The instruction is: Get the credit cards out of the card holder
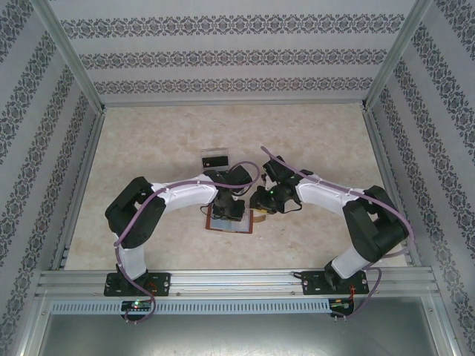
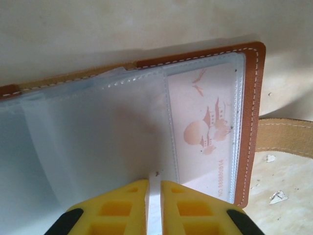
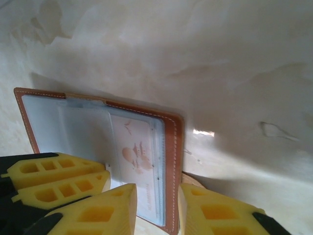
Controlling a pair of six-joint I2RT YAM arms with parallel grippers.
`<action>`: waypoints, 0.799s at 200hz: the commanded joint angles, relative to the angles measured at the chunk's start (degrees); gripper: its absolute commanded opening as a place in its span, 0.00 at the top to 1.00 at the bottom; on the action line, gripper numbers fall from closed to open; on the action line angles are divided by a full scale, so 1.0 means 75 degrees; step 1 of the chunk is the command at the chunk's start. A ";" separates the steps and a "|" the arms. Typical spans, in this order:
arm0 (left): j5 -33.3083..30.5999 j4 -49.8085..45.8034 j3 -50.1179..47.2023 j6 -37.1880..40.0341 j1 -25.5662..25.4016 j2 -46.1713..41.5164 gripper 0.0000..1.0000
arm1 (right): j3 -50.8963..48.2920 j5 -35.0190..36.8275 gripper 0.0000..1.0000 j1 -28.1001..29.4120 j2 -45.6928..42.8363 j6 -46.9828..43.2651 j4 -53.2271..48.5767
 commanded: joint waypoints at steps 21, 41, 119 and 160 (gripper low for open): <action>-0.0087 -0.0142 -0.0341 0.0104 0.0029 -0.0484 0.89 | 0.0282 -0.0495 0.77 0.0336 0.0494 0.0403 0.0580; 0.0041 0.0034 -0.0500 0.0062 0.0076 -0.0614 0.90 | 0.0301 -0.0574 0.78 0.0458 0.0645 0.0558 0.0806; 0.0204 0.0374 -0.0886 -0.0052 0.0215 -0.1044 0.91 | 0.0280 -0.0734 0.67 0.0625 0.1186 0.0854 0.1328; 0.0128 0.0424 -0.1063 -0.0058 0.0288 -0.1215 0.91 | 0.0257 -0.0676 0.61 0.0635 0.1211 0.0919 0.1359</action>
